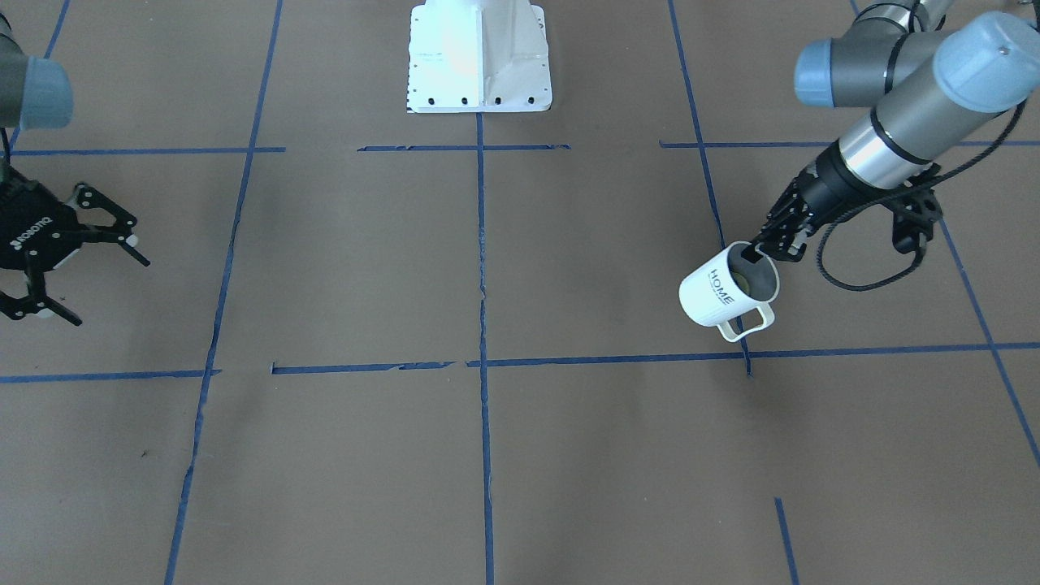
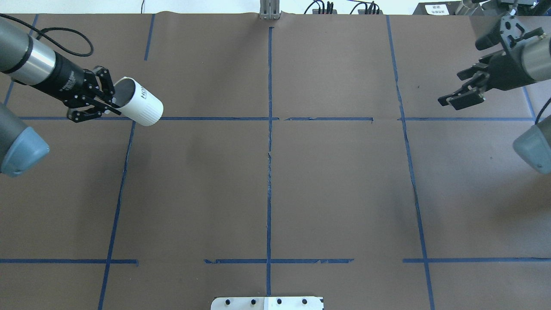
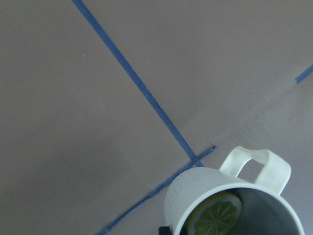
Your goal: Left arm hands cup to right arm to dump lemon
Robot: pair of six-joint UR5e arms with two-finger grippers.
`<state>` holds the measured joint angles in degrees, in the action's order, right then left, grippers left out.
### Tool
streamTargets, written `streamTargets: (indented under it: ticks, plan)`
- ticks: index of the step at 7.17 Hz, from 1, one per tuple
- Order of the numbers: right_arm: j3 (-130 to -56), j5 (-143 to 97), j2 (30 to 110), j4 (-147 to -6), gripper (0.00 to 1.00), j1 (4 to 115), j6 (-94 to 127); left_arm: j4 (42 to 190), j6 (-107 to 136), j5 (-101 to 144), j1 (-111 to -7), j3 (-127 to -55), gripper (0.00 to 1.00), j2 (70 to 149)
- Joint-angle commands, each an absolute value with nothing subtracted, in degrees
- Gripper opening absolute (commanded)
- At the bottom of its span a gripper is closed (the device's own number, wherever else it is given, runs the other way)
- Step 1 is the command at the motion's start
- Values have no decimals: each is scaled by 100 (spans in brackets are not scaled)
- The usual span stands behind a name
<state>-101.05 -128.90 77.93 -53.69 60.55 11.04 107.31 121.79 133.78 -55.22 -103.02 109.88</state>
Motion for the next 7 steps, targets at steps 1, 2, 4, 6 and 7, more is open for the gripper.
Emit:
streamTargets:
  ticks: [1, 2, 4, 6, 7]
  plan:
    - [-10089, -11907, 7261, -5178, 99, 5233, 1862, 10057, 12856, 13359, -5187, -10275, 0, 11765]
    - [-10099, -11291, 7181, -4724, 99, 4812, 1889, 9994, 13111, 13229, -4959, -10248, 0, 11934]
    - [-10055, -9633, 7172, -3538, 99, 3723, 2326, 9976, 13620, 13035, -4660, -10065, 0, 12382]
    - [-10046, -8469, 6945, -3129, 99, 2887, 2320, 9976, 14165, 12973, -4615, -9731, 0, 12830]
    - [-10046, -7907, 6752, -3138, 99, 2500, 2312, 9984, 14429, 12947, -4536, -9660, 0, 12989]
